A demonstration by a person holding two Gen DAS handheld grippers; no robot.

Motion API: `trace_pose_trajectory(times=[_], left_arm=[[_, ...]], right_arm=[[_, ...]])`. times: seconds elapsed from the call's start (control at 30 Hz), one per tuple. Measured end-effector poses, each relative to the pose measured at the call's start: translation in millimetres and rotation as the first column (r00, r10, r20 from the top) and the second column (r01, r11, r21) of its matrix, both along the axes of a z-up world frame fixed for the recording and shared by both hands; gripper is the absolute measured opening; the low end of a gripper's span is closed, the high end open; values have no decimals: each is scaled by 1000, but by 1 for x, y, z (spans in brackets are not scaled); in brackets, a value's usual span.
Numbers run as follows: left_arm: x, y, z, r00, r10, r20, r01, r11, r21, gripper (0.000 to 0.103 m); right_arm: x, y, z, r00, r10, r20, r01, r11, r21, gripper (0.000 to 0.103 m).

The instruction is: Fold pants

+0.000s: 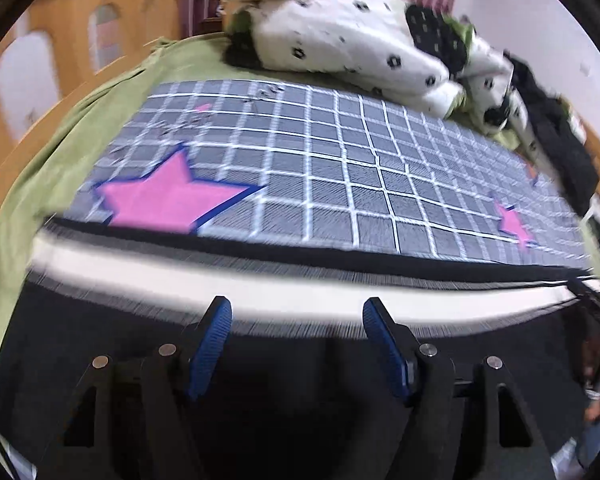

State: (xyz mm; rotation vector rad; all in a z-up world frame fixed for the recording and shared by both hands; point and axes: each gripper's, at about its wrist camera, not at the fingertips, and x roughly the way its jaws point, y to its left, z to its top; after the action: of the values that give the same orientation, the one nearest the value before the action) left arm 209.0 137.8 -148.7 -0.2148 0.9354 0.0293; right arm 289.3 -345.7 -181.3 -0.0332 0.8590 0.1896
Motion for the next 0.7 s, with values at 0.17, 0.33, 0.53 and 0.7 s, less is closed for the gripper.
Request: trace_pose_trajectory(times=[0.17, 0.33, 0.53, 0.7], left_arm=[[-93, 45, 8, 997, 66, 29, -61, 989, -132, 67], [-158, 98, -20, 965, 261, -4, -256, 943, -215, 66], [-179, 163, -60, 906, 421, -44, -406, 834, -374, 59], [-145, 183, -63, 886, 463, -11, -438, 830, -346, 42]], right_arm=[[-31, 12, 25, 998, -50, 47, 50, 999, -8, 53], [-61, 33, 42, 1000, 7, 26, -7, 1000, 11, 53], [-97, 56, 52, 999, 37, 26, -35, 997, -75, 53], [-116, 42, 61, 1000, -28, 10, 28, 998, -62, 53]])
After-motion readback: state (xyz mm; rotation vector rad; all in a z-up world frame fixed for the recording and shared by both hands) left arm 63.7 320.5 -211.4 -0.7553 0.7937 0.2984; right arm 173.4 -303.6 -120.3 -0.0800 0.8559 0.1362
